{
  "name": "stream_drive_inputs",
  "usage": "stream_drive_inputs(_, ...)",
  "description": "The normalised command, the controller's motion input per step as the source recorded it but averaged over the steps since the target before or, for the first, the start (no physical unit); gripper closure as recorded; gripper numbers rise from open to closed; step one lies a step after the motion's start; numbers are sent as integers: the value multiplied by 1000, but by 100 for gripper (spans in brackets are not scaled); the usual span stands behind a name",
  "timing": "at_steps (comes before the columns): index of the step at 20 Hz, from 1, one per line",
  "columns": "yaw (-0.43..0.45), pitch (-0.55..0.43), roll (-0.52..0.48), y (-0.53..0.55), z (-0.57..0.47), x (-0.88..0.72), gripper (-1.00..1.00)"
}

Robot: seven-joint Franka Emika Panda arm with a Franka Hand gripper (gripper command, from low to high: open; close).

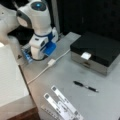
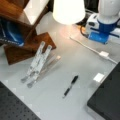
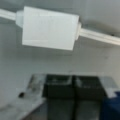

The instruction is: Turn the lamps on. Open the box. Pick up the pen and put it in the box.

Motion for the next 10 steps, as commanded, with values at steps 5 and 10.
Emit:
stream_drive_inputs(5, -228, -49, 5, -27, 204, -13, 100)
stream_drive_inputs(10, -160, 29, -55, 69, 169, 40, 100)
